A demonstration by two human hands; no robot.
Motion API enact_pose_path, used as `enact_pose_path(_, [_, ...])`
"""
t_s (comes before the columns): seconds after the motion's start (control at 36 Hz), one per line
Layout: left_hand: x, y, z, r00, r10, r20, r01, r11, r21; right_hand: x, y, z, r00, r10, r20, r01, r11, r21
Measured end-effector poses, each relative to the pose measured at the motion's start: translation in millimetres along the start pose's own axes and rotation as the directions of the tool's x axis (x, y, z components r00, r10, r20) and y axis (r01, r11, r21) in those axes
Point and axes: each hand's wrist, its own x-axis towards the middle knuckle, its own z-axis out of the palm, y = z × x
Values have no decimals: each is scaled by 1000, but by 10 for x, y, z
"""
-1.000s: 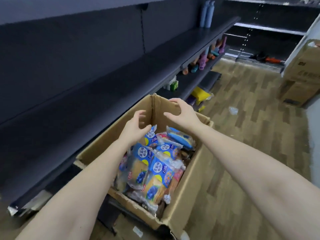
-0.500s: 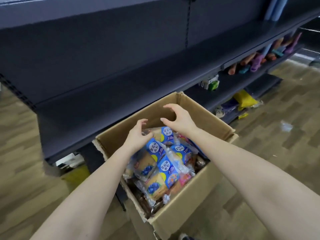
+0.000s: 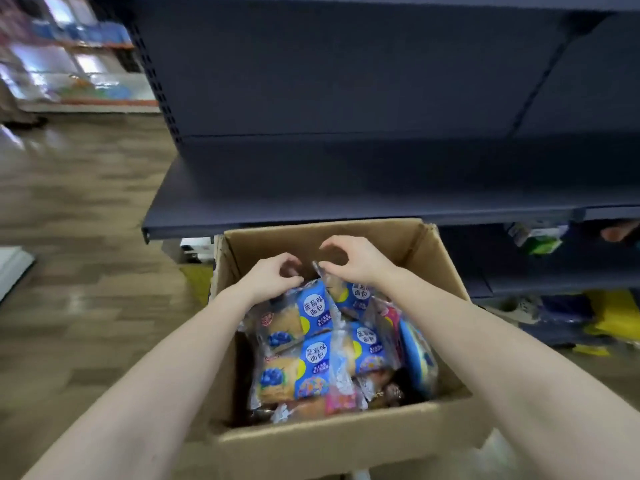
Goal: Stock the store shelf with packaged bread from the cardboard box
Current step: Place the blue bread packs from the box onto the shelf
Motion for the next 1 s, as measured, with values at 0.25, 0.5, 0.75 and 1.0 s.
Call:
enact_pose_path(0.25, [-414,-52,106,983,-182,1,181,980,-85,130,-63,177,994,-103,36,96,982,163])
enact_pose_path(0.5, [-509,-237,204,975,-169,147,67,847,527,-66,-158,471,867,-423,263,450,891,-52])
enact_pose_path(0.75, [-406,-285,130,971,-148,185,60,910,410,-120,27,602,802,-391,452,574,716,-398])
enact_pose_path(1.0, [-350,-209,102,993,-24,116,-14,949,315,7,25,583,837,-312,449,506,754,-419])
